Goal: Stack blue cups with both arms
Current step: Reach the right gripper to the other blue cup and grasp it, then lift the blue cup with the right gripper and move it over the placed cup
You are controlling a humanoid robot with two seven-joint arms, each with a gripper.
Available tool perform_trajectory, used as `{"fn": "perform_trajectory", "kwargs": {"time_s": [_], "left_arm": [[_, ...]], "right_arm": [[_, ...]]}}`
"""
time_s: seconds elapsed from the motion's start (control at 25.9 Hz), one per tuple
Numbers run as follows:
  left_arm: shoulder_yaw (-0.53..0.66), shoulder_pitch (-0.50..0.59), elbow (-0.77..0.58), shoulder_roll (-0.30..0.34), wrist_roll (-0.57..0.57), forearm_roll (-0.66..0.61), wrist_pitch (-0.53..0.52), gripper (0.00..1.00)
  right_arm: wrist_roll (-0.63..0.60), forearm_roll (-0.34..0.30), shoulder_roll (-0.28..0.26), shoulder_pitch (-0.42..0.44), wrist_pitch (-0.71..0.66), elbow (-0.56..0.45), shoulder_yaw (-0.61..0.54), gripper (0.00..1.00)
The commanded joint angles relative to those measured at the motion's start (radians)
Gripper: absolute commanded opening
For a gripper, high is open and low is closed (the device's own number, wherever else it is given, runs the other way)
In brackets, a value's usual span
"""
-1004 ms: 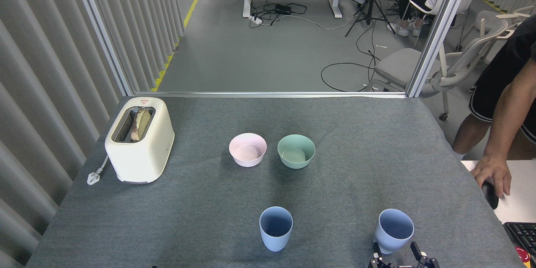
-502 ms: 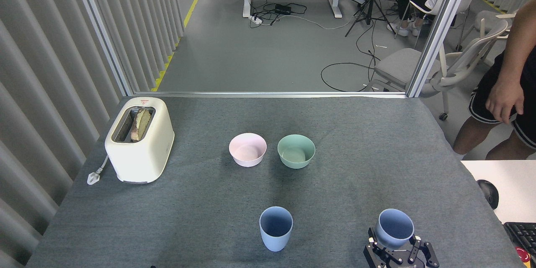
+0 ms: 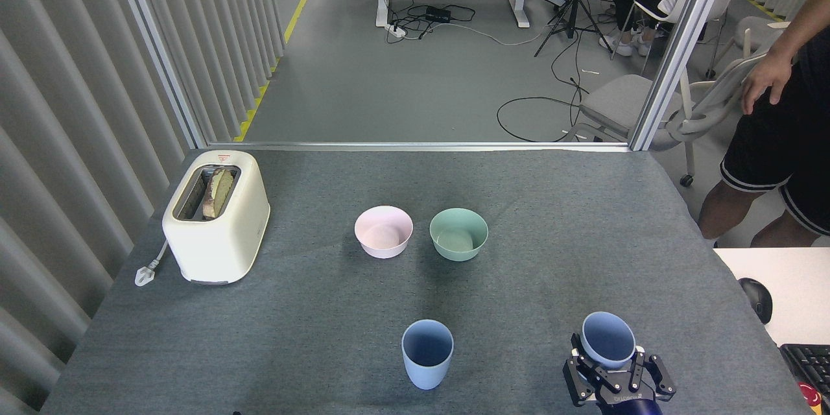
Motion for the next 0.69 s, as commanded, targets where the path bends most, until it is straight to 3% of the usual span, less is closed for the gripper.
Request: {"fn": "perform_trajectory", "kwargs": {"time_s": [0.0,0.12,0.27,0.5,0.66], "left_arm": [[0.000,0.002,0.000,0.000,0.000,0.000,0.000,1.00],[0.000,0.002,0.000,0.000,0.000,0.000,0.000,1.00],[0.000,0.001,0.006,-0.004,0.000,0.002,0.002,1.00],[0.001,0.001,0.012,-0.020,0.000,0.003,0.002,1.00],[0.011,-0.001,0.014,-0.020,0.000,0.003,0.002,1.00]], "right_arm": [[0.011,0.009,0.007,-0.053,0.006,-0.024,0.002,0.60],[0.094,0.053,0.040,-0.159,0.011,-0.024,0.044,0.61],[0.138,0.121,0.120,-0.254,0.063,-0.041,0.200,0.62],[0.223,0.147,0.220,-0.242,0.118,-0.162,0.476,0.64],[0.275,0.191,0.249,-0.187,0.134,-0.196,0.526,0.65]]}}
